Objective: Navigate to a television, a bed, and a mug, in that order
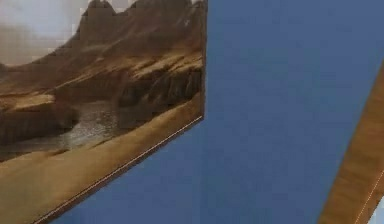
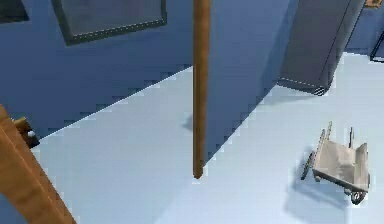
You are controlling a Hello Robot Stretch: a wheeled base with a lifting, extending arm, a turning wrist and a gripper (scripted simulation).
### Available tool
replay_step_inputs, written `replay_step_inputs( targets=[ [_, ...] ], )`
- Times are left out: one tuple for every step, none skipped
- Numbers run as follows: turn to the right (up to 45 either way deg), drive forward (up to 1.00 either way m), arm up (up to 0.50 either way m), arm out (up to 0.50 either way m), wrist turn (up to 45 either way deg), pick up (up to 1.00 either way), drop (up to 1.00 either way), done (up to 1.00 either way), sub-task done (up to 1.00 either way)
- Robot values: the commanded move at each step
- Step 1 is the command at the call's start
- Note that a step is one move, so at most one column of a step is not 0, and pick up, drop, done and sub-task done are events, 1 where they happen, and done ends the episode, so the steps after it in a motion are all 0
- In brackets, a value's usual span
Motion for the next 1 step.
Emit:
replay_step_inputs(
  targets=[
    [45.0,0.0,0.0,0.0,0.0,0.0,0.0,0.0,0.0]
  ],
)
